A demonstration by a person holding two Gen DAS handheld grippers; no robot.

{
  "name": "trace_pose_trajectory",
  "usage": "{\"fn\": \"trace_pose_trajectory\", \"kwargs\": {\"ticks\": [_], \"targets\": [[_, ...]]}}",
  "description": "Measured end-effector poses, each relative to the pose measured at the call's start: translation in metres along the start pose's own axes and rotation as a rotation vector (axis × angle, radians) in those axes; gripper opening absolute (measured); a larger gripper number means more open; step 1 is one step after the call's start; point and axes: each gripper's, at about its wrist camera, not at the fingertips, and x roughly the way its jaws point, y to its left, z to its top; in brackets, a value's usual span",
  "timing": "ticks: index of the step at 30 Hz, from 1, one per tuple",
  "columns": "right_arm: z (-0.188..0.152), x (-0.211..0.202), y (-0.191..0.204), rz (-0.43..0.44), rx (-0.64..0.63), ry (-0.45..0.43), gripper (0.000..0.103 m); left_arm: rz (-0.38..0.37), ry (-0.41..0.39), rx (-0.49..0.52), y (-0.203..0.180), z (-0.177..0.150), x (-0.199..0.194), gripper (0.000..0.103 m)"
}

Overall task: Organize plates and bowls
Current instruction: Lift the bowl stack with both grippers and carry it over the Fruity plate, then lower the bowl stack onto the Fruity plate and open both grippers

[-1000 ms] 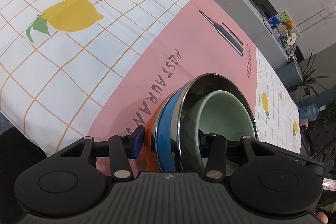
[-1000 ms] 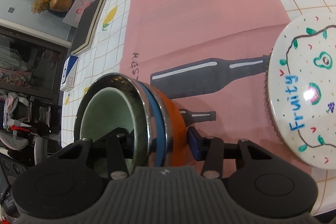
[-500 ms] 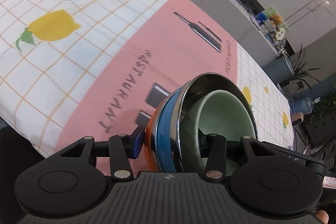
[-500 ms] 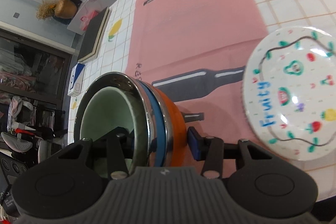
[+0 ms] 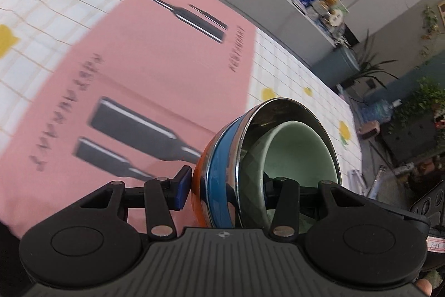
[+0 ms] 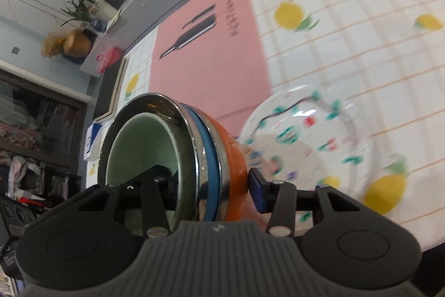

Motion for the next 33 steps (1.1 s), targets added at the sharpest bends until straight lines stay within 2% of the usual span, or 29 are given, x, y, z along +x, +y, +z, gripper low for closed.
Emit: {"fn": "trace_pose_trajectory", "kwargs": {"ticks": [10, 26, 33], "targets": [[0.016, -0.012, -0.047, -0.021, 0.047, 0.007, 0.046, -0.003, 0.061, 0.032, -0.030, -0.008, 0.037, 0.052], [0.017, -0.004, -0.073, -0.001, 0.078, 0.044, 0.046, 0.031, 0.083, 0.045, -0.035, -0.016, 0.056, 0.052], [0.017, -0.003, -0.071, -0.003, 0.071, 0.035, 0.046, 0.035, 0.090, 0.052, -0.036, -0.015, 0.055, 0.052]]}}
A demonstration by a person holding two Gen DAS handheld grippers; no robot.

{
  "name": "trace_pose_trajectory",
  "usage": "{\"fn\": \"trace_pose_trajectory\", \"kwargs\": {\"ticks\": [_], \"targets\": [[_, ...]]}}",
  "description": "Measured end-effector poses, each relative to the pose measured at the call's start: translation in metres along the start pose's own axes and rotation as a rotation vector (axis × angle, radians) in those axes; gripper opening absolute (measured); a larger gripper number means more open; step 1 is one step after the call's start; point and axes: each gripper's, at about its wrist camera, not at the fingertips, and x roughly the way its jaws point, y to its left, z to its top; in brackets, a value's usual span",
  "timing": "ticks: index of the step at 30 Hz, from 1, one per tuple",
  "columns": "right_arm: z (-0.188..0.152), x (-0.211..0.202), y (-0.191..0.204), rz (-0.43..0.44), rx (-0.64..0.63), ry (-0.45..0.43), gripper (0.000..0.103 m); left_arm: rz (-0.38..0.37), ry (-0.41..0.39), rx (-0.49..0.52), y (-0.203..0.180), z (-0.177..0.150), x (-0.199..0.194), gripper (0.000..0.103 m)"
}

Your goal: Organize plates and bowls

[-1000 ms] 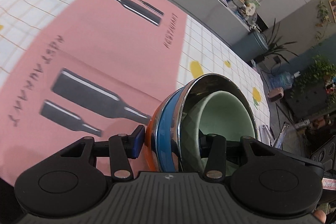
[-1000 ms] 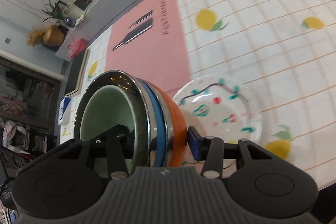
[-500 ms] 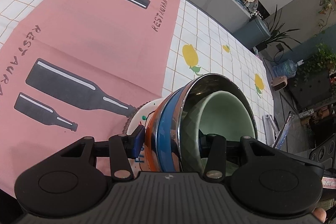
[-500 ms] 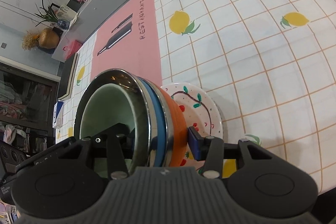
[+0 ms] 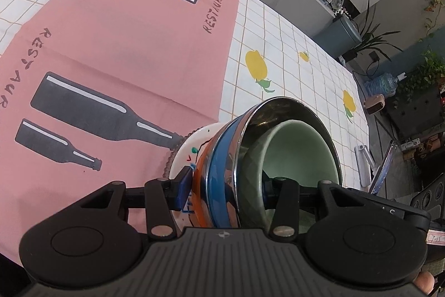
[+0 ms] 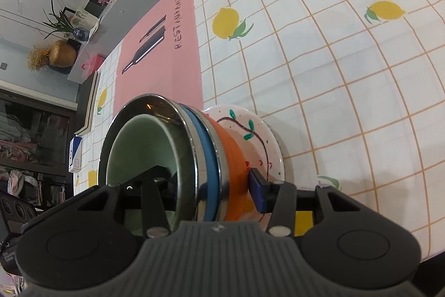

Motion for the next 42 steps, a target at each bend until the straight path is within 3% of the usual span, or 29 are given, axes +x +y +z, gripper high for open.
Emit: {"fn": "trace_pose_trajectory", "kwargs": {"ticks": [5, 9, 10, 17, 29, 37, 42], "targets": [[0.000, -0.005, 0.006, -0.029, -0.029, -0.027, 0.051, -0.007, 0.015, -0.001, 0.001, 0.004, 0.001, 0.053], [0.000, -0.012, 0.009, -0.057, -0.047, -0.051, 0.071, -0.031, -0.015, 0.000, 0.002, 0.007, -0.004, 0.079], [0.000, -0.014, 0.009, -0.056, -0.047, -0.055, 0.075, -0.027, -0.022, 0.003, 0.002, 0.008, -0.006, 0.081], [-0.006, -0.037, 0.018, -0.081, -0.097, -0.132, 0.077, -0.021, -0.099, 0.036, 0.002, 0.009, -0.038, 0.083], [-0.039, -0.102, 0.080, -0.278, -0.415, -0.453, 0.090, 0.249, -0.578, 0.480, -0.053, -0.024, -0.142, 0.086], [-0.067, -0.113, 0.099, -0.304, -0.518, -0.534, 0.092, 0.314, -0.657, 0.631, -0.062, -0.053, -0.162, 0.087], [-0.090, -0.110, 0.107, -0.339, -0.577, -0.553, 0.095, 0.374, -0.655, 0.707, -0.067, -0.070, -0.156, 0.088]]}}
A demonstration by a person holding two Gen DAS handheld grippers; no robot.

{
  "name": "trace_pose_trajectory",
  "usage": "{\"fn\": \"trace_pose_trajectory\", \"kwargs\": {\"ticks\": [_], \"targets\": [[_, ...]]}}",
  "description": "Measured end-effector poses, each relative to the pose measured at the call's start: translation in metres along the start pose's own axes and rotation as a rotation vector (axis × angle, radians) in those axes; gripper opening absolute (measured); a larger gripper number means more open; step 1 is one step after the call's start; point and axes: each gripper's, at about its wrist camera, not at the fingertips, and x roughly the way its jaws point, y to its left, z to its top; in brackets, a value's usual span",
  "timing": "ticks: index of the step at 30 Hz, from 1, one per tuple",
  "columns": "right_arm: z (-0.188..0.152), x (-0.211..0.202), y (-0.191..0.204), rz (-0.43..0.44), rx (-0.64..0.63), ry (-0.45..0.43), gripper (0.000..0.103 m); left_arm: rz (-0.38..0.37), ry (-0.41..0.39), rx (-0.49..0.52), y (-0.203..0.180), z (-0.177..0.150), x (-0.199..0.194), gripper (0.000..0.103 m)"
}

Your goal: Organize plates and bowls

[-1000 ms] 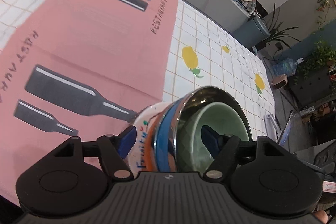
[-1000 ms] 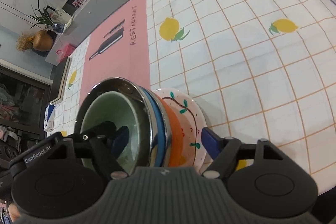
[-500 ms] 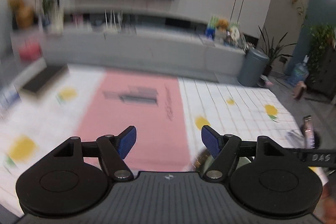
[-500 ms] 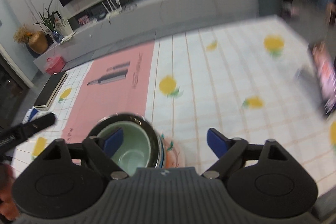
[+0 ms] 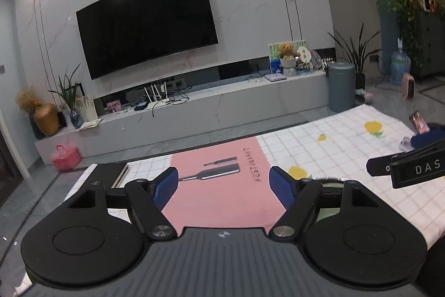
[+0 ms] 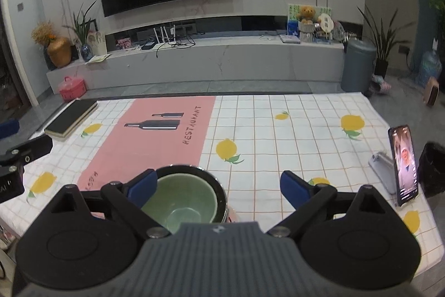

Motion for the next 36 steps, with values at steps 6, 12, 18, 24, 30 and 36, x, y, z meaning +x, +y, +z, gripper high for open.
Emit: {"fn": "trace_pose_trajectory", "kwargs": {"ticks": [6, 12, 18, 24, 30, 36], "targets": [[-0.028, -0.011, 0.019, -0.033, -0.066, 0.009, 0.097, 0.002, 0.089, -0.035, 0.001, -0.019, 0.002, 0.088], [-0.061, -0.010, 0.034, -0.024, -0.047, 0.080, 0.097, -0.033, 0.265, -0.097, 0.003, -0.051, 0.008, 0.088], [-0.078, -0.007, 0.048, -0.023, -0.047, 0.119, 0.097, -0.028, 0.381, -0.143, 0.007, -0.075, 0.013, 0.088], [-0.085, -0.005, 0.047, -0.033, -0.025, 0.142, 0.097, -0.017, 0.425, -0.174, 0.007, -0.082, 0.017, 0.088], [-0.084, -0.002, 0.041, -0.039, 0.003, 0.146, 0.097, -0.023, 0.414, -0.157, 0.001, -0.081, 0.017, 0.088], [-0.083, -0.002, 0.039, -0.040, 0.009, 0.136, 0.097, -0.022, 0.415, -0.157, 0.000, -0.079, 0.021, 0.088]]}}
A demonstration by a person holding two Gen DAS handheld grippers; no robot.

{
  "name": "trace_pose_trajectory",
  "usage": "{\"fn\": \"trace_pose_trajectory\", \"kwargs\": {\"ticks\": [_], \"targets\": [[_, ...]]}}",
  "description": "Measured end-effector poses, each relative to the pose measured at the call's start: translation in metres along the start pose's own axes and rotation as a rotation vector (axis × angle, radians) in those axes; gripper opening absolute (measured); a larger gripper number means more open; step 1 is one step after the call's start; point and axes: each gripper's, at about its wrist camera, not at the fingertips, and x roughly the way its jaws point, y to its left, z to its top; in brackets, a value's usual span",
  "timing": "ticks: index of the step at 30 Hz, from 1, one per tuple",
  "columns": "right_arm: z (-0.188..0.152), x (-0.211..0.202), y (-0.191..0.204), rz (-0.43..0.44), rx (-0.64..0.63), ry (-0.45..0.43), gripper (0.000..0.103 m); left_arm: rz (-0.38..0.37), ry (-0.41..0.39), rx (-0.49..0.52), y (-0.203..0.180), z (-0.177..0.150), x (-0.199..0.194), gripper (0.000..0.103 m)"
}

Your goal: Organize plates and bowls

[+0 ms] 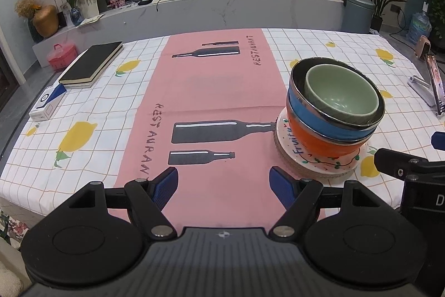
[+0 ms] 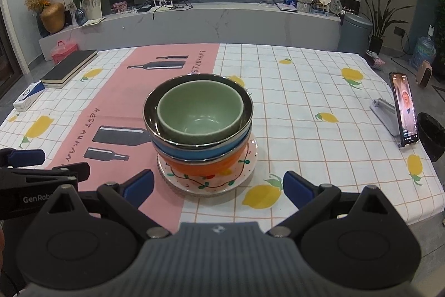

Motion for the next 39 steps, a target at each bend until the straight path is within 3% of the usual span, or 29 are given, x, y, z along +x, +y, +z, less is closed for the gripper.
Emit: {"fn": "trace_pose_trajectory", "kwargs": {"ticks": [17, 39], "targets": [[-0.003, 0.007, -0.006, -0.002, 0.056, 0.025, 0.097, -0.010, -0.025, 0.014, -0.004, 0.005, -0.001, 0.088], [0.003, 0.000, -0.018, -0.048, 0.102, -0.011, 0.097, -0.041, -0.063, 0.026, -0.012, 0.014, -0.007, 0.088]]}}
